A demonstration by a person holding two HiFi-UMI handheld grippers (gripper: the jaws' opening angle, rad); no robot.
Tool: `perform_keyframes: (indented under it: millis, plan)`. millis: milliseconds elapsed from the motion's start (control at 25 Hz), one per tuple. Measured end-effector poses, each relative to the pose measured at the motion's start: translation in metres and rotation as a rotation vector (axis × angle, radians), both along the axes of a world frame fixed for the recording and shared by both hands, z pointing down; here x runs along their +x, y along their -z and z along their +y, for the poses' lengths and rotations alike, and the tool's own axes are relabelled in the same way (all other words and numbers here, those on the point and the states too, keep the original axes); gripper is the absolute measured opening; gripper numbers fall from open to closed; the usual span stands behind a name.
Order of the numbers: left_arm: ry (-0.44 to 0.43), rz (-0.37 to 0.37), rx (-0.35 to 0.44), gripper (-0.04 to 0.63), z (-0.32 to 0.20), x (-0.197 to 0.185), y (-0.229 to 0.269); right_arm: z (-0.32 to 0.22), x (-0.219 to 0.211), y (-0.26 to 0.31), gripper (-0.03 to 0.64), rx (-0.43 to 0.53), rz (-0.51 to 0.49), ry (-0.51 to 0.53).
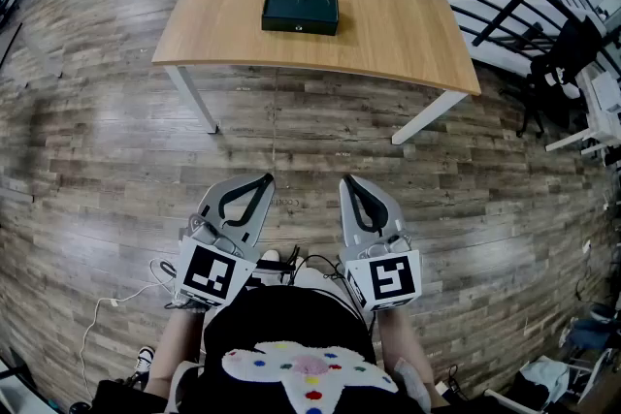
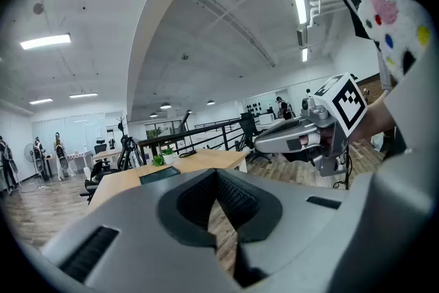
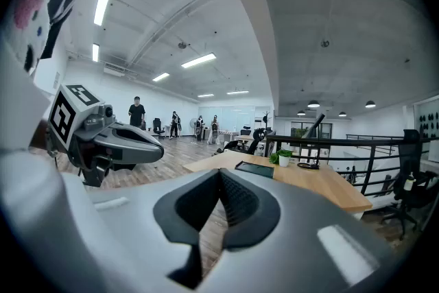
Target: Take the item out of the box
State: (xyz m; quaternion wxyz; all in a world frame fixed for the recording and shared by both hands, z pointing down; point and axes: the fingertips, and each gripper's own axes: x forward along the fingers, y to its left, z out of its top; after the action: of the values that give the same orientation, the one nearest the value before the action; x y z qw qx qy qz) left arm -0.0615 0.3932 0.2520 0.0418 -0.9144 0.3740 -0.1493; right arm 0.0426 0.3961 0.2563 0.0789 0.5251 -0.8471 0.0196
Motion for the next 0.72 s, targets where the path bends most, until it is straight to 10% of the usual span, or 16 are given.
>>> perform_keyframes:
  millis: [720]
  plan:
    - [0.052,0.001,0.0,0.004,0.008,0.019,-0.002,0.003,0.025,0.001,0.008,0.005,-0.053,0.019]
